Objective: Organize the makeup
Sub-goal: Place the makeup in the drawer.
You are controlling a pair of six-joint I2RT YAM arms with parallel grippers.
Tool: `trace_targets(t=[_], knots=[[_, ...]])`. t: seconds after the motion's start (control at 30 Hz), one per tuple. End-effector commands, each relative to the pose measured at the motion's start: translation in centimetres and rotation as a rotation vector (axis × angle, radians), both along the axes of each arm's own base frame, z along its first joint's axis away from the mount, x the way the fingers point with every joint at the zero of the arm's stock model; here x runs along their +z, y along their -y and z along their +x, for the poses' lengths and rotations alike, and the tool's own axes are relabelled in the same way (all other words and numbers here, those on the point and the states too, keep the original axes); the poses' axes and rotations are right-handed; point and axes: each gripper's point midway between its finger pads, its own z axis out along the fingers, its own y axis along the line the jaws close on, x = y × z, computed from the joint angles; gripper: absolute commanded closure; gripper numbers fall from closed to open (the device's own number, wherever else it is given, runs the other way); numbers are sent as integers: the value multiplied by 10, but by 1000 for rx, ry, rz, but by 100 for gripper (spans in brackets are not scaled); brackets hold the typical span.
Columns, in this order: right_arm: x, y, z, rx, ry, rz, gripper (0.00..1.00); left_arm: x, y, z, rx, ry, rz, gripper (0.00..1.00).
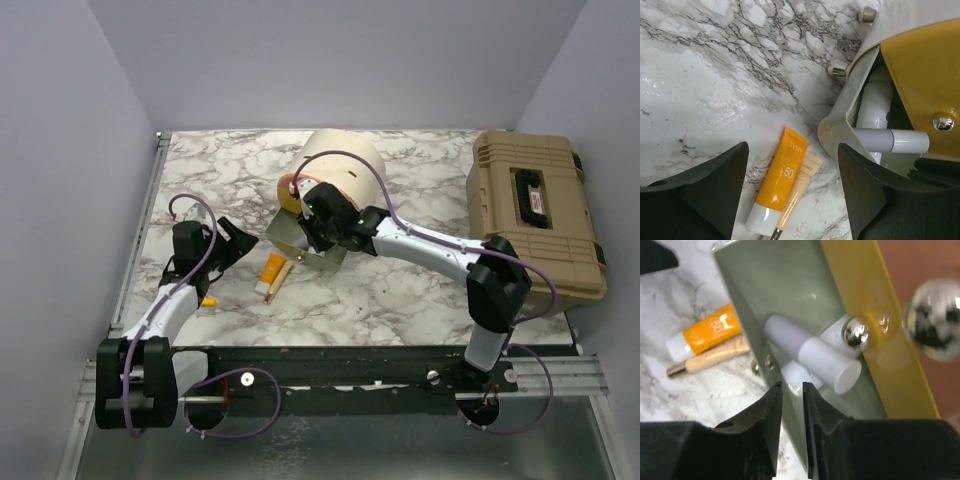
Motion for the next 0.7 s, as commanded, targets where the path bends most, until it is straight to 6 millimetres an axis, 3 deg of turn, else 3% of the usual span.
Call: trace_targets(t=[0.0, 0.07, 0.2, 0.3, 0.5, 0.67], knots=[[-31, 3, 29, -122, 45, -110, 73, 11, 6, 5, -26, 29, -18, 27], [-33, -1, 38, -131, 85, -97, 71, 12, 6, 5, -27, 35, -19, 27], [-29, -31, 24, 56, 29, -44, 68, 12, 5, 4, -19, 37, -19, 27], [-19, -35, 22, 63, 29, -28, 61, 12, 5, 4, -16, 36, -17, 27], [44, -30, 9, 99, 139, 132, 52, 12, 4, 5, -9, 37, -13, 27], [59, -20, 4, 70, 149, 158, 51, 10, 6, 7, -29, 33, -6, 27]])
